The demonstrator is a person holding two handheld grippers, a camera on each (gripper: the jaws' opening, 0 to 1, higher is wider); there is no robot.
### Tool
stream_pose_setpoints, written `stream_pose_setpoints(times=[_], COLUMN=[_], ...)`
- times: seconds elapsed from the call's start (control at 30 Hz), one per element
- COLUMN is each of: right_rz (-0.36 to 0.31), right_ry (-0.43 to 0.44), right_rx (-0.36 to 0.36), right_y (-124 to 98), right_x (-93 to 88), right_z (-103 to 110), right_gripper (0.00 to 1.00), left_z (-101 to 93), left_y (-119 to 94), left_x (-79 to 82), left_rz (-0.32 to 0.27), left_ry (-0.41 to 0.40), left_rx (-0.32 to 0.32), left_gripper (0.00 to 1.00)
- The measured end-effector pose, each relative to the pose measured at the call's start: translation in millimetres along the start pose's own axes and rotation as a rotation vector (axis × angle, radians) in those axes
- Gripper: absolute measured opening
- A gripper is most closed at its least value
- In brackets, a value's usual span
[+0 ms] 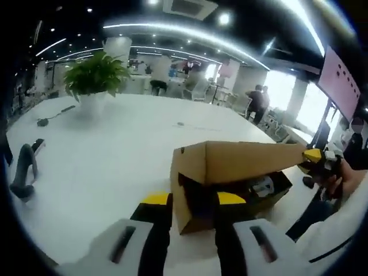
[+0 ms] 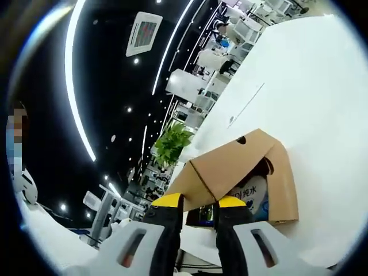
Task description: Operate the shoe box by opening the lid, removing the specified soft item, and placing it in the target area until the item is outside and the box remains undamaged.
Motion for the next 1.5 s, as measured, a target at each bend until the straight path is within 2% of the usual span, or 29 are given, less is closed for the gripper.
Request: stream_pose_setpoints(times=[0.1,0.17,0.2,0.3,0.33,0.37,0.47,0.5,0.53,0.57,0.6,0.63,0.67,0.73,0.77,0.8,0.83,0.87,0.9,0.93,0.97,1.0,1.03,1.1,1.17,1.33,1.37,1.4,1.5], right_rz=[0.000,-0.011,-0.020,-0.013,-0.023,-0.002,0.017,0.014,-0.027,-0.031,-0.009,-0.019,-0.062,-0.094,-0.118,-0.162,-0.208,-0.278,-0.280,-0.260,-0.251,-0.265,-0.319,-0.324,-0.326,-0.323,-0.315,-0.311,-0.315], right_ry=[0.001,-0.034,-0.069,-0.290,-0.313,-0.340,-0.446,-0.500,-0.620,-0.660,-0.656,-0.641,-0.665,-0.718,-0.725,-0.771,-0.824,-0.996,-1.035,-1.027,-0.996,-1.000,-1.032,-0.994,-1.005,-1.042,-1.053,-1.090,-1.091], right_rx=[-0.002,-0.023,-0.026,-0.102,-0.090,-0.093,-0.149,-0.172,-0.285,-0.314,-0.275,-0.279,-0.333,-0.393,-0.405,-0.389,-0.405,-0.409,-0.424,-0.459,-0.454,-0.478,-0.525,-0.548,-0.540,-0.571,-0.572,-0.609,-0.594], right_y=[0,-1,-1,-8,-10,-14,-22,-24,-27,-27,-27,-27,-27,-24,-21,-16,-13,-9,-7,-3,0,1,-1,0,3,4,4,2,4], right_x=[0.2,1.4,2.4,7.0,8.5,7.8,7.0,7.0,11.0,9.3,2.5,-0.1,1.9,2.0,1.9,2.6,4.9,8.2,7.1,4.7,2.5,3.0,10.1,11.1,13.9,18.4,18.0,19.2,16.3], right_z=[0,0,-1,-7,-5,-5,-10,-12,-21,-23,-20,-19,-22,-23,-21,-14,-9,-1,1,0,1,0,-2,-3,-2,-3,-3,-2,0], right_gripper=[0.20,0.22,0.23,0.28,0.27,0.25,0.26,0.19,0.14,0.14,0.16,0.18,0.18,0.19,0.19,0.20,0.21,0.20,0.20,0.21,0.21,0.21,0.21,0.21,0.20,0.20,0.20,0.20,0.20], left_z=[-5.4,-4.9,-5.2,-3.0,-1.8,-1.8,-2.4,-3.0,-3.8,-4.1,-4.6,-4.9,-5.6,-5.2,-5.3,-4.9,-4.8,-4.9,-4.9,-5.3,-5.4,-5.6,-5.5,-4.7,-4.8,-5.4,-6.1,-7.2,-11.6], left_y=[3,5,4,6,6,6,8,8,9,9,8,9,9,10,10,10,10,9,9,8,8,8,8,8,9,7,7,7,10], left_x=[6.7,7.0,7.6,6.7,5.9,6.6,8.9,9.2,10.5,11.8,13.2,15.5,16.7,17.5,17.9,18.1,18.6,19.4,20.3,21.9,22.8,24.0,24.3,24.4,23.7,19.8,18.5,17.7,13.9], left_rz=[-0.015,-0.006,-0.005,-0.002,0.002,-0.004,0.009,0.008,-0.006,-0.009,-0.010,-0.013,-0.014,-0.017,-0.018,-0.020,-0.019,-0.021,-0.023,-0.028,-0.032,-0.036,-0.039,-0.037,-0.034,-0.033,-0.034,-0.034,-0.008], left_ry=[0.027,0.015,0.016,0.000,-0.006,-0.016,-0.038,-0.037,-0.034,-0.032,-0.031,-0.032,-0.031,-0.026,-0.025,-0.026,-0.026,-0.026,-0.026,-0.022,-0.019,-0.020,-0.019,-0.021,-0.028,-0.046,-0.056,-0.064,-0.083], left_rx=[-0.012,-0.022,-0.021,-0.028,-0.028,-0.028,-0.031,-0.035,-0.043,-0.043,-0.044,-0.048,-0.049,-0.050,-0.052,-0.052,-0.051,-0.052,-0.050,-0.046,-0.046,-0.048,-0.051,-0.053,-0.061,-0.070,-0.078,-0.086,-0.129], left_gripper=[0.28,0.28,0.28,0.28,0.28,0.28,0.28,0.28,0.28,0.28,0.28,0.28,0.28,0.28,0.28,0.28,0.28,0.28,0.28,0.28,0.28,0.28,0.28,0.28,0.28,0.30,0.31,0.32,0.39])
Point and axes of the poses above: the point that each gripper's makers call its tool centre point, and the gripper's own axes: y roughly forward along the fingers, z roughly to its left, x roughly out of its top, the point moved 7 cm from there along -y, roughly backward along the fingers, and after that the axes turned 8 degrees about -x, right-handed, at the moved point
